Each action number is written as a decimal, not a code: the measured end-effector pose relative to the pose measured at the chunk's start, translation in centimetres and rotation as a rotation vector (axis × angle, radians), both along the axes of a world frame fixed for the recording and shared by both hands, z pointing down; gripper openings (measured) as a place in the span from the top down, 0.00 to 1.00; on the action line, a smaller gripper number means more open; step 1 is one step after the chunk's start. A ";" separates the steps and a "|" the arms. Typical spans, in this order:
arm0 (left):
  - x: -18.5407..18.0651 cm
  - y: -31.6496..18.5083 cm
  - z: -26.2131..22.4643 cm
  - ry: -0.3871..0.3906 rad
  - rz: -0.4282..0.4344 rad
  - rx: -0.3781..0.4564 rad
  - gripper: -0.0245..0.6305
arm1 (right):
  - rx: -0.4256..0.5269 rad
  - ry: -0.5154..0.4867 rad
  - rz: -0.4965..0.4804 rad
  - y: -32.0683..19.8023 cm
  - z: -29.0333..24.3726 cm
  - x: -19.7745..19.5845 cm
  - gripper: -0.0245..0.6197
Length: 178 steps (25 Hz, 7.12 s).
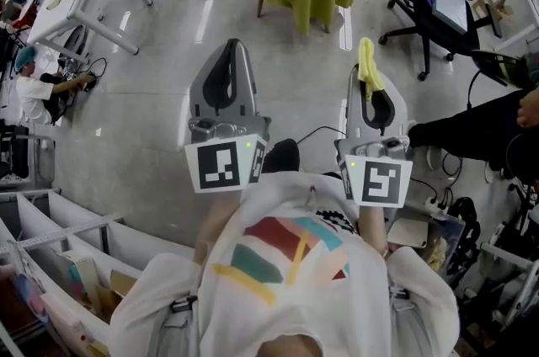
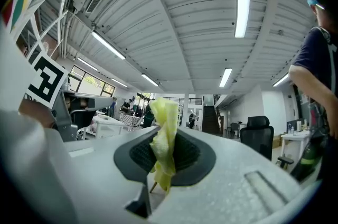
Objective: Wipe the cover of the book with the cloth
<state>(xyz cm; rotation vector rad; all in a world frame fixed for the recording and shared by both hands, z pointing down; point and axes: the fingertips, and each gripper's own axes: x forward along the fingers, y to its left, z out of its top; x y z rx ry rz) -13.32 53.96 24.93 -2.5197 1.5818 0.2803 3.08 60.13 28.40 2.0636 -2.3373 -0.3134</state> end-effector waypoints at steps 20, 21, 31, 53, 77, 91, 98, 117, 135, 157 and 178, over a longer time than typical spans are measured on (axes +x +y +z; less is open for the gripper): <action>2.5 -39.0 3.2 0.005 0.013 -0.115 0.94 | -0.110 -0.003 0.014 -37.0 1.8 3.2 0.92; 2.9 -41.2 2.9 0.001 0.020 -0.112 0.94 | -0.109 -0.004 0.016 -39.1 1.4 3.4 0.92; 7.1 -55.1 2.2 -0.074 0.091 -0.136 0.94 | -0.142 -0.015 0.097 -51.3 0.7 6.2 0.92; 16.2 -67.8 -0.2 0.008 -0.005 -0.152 0.94 | -0.086 -0.062 -0.035 -65.3 -0.2 16.6 0.92; 17.6 -75.8 2.0 0.102 0.180 -0.280 0.63 | -0.052 -0.053 0.012 -71.2 -1.8 17.1 0.92; 16.0 -77.6 23.1 -0.028 0.128 -0.745 0.63 | -0.105 -0.007 0.012 -72.3 -0.6 15.1 0.92; 15.5 -75.5 31.3 -0.080 0.122 -0.962 0.64 | -0.134 0.003 0.034 -72.5 0.2 15.0 0.92; 15.9 -74.1 36.2 -0.077 0.157 -1.163 0.68 | -0.194 0.044 0.016 -73.3 1.8 14.1 0.92; 16.7 -73.8 36.4 -0.035 0.177 -1.143 0.68 | -0.772 1.135 -0.358 -93.2 24.6 12.6 0.92; 16.3 -73.8 36.3 -0.004 0.198 -1.145 0.68 | -1.088 1.254 -0.593 -92.9 32.4 10.6 0.92; 16.1 -74.1 36.3 -0.008 0.196 -1.139 0.68 | -1.181 1.121 -0.718 -75.9 32.6 8.6 0.92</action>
